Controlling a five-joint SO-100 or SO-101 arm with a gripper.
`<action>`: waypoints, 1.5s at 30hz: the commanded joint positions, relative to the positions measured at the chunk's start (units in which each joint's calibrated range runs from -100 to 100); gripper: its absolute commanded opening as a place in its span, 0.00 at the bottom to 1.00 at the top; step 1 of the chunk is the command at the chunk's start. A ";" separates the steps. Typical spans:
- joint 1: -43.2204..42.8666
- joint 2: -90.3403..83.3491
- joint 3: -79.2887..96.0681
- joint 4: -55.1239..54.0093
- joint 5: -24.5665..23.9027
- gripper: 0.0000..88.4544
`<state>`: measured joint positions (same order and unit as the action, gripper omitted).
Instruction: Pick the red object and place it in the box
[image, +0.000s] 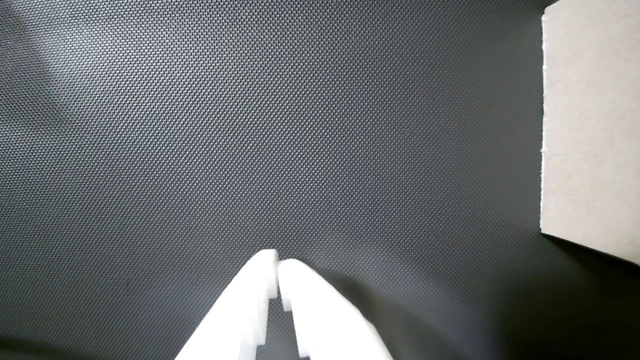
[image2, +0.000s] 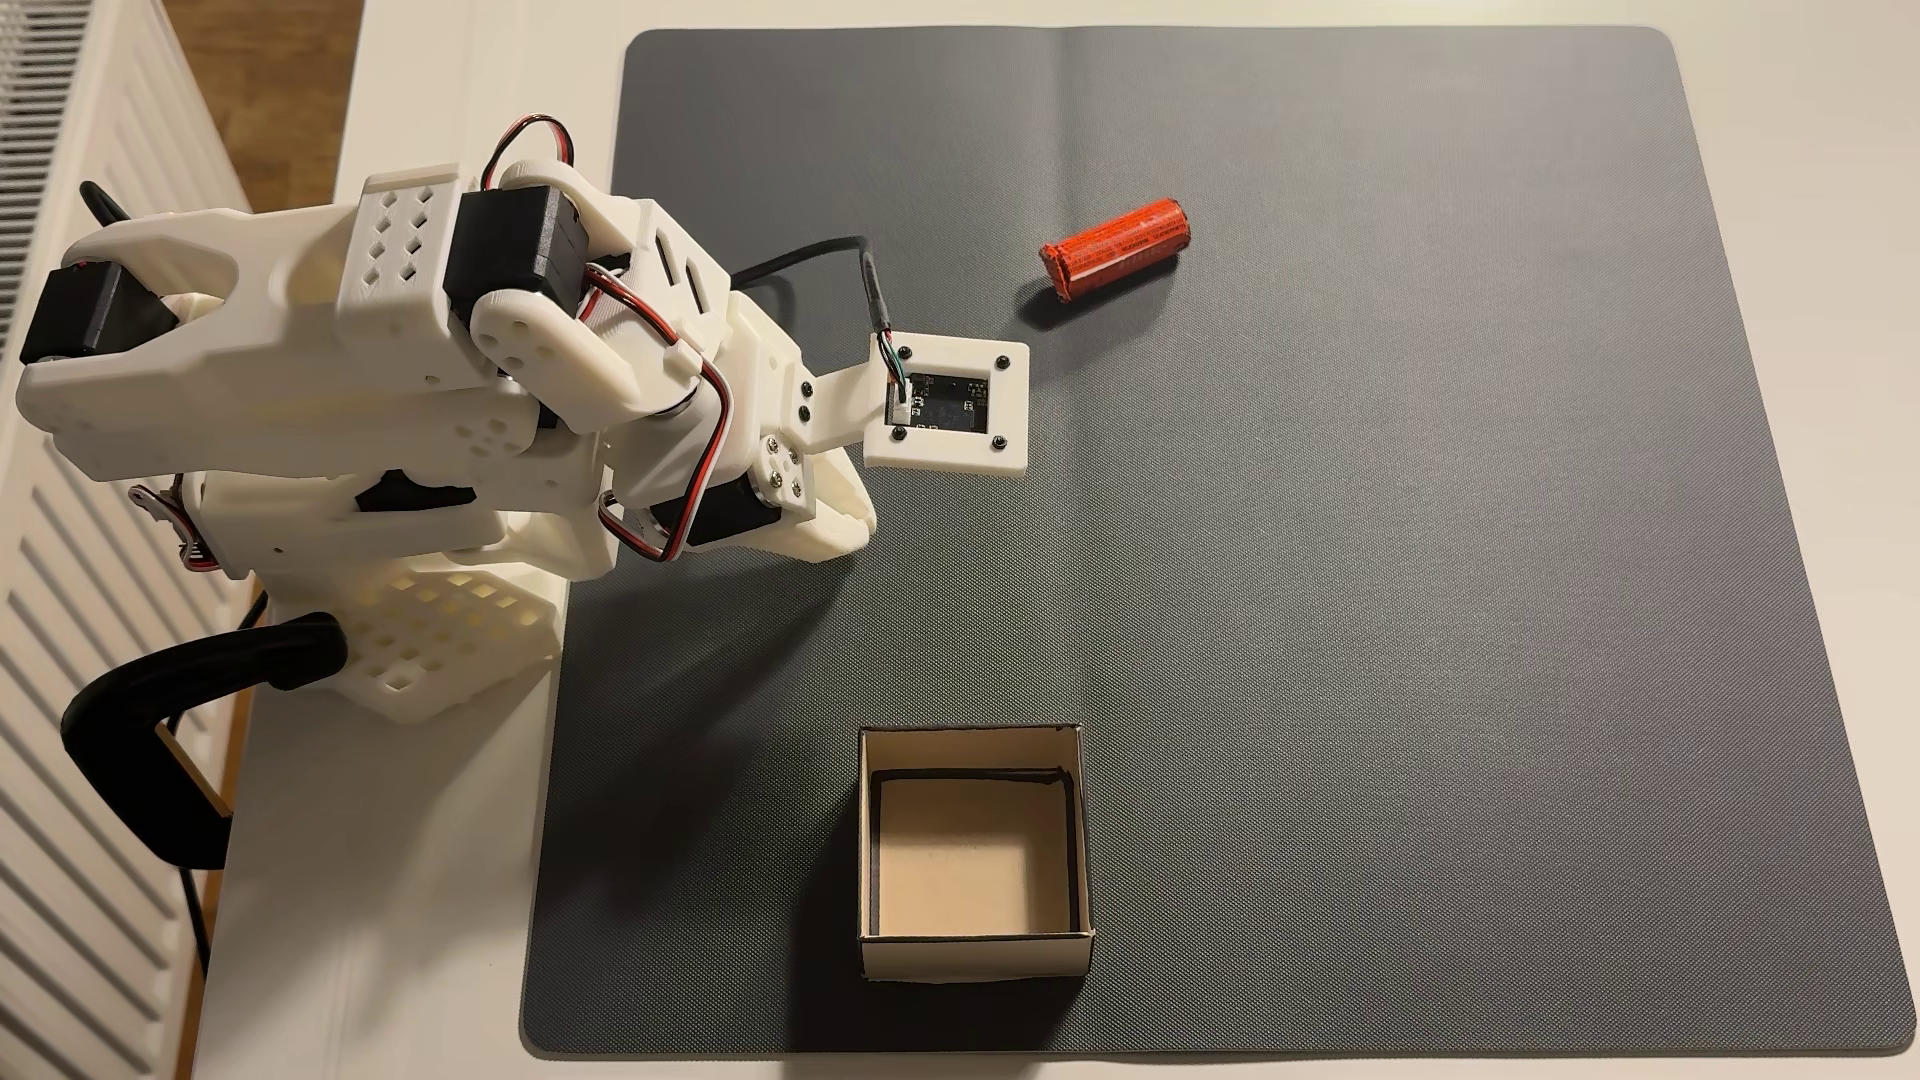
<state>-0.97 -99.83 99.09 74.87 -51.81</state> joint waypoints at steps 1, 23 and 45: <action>0.22 0.68 0.73 0.83 -0.19 0.01; 0.22 0.68 0.73 0.83 -0.19 0.01; -0.22 0.59 0.73 0.48 -0.55 0.01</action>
<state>-1.04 -99.83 99.09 74.87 -52.02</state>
